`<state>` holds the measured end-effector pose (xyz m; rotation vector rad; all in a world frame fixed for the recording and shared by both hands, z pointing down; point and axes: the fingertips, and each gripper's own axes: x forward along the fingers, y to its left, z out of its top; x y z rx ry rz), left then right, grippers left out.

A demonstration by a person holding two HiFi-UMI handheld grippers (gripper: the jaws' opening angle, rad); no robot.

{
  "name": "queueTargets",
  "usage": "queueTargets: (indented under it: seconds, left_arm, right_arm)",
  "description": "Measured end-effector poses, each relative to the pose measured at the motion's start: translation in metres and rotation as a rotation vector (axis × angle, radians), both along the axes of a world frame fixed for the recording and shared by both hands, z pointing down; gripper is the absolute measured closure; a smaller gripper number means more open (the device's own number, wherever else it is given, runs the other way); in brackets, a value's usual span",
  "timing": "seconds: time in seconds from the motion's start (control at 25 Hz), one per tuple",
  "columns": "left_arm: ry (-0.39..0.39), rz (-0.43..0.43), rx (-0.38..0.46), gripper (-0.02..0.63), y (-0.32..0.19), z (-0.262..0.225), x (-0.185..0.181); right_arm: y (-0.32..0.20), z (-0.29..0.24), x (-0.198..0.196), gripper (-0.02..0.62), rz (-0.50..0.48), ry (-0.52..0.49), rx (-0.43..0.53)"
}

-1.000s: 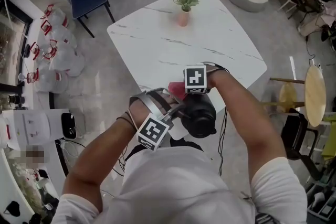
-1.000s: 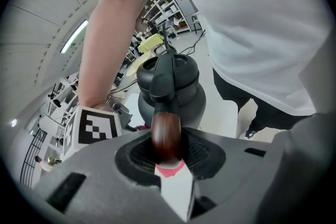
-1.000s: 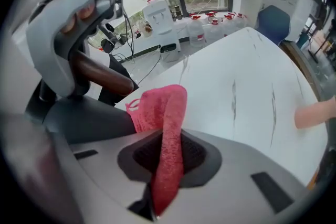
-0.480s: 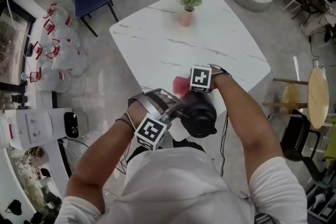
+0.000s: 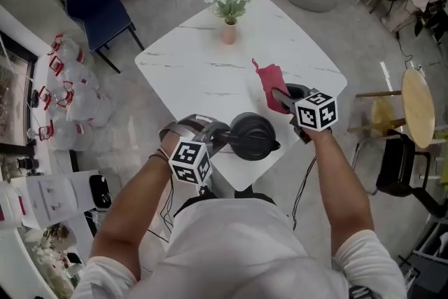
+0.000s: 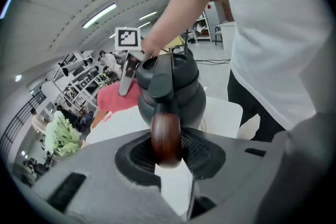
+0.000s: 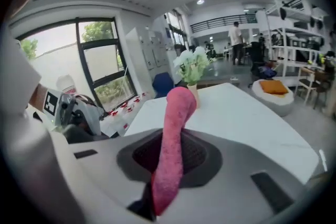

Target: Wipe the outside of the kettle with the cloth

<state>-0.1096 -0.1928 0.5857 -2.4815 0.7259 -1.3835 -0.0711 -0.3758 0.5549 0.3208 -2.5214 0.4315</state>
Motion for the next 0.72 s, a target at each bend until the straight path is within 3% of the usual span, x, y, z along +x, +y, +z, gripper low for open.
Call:
queueTargets:
  seconds: [0.16, 0.36, 0.72]
  left_arm:
    - [0.08, -0.084, -0.092, 0.497, -0.01, 0.011, -0.015]
    - [0.134, -0.155, -0.181, 0.499, -0.015, 0.014, -0.022]
    - [0.154, -0.177, -0.25, 0.5, -0.023, 0.008, -0.016]
  right_arm:
    - [0.014, -0.034, 0.053, 0.529, 0.198, -0.062, 0.055]
    - [0.043, -0.042, 0.105, 0.526, 0.403, -0.093, 0.047]
    - [0.123, -0.044, 0.131, 0.513, 0.542, -0.143, -0.009]
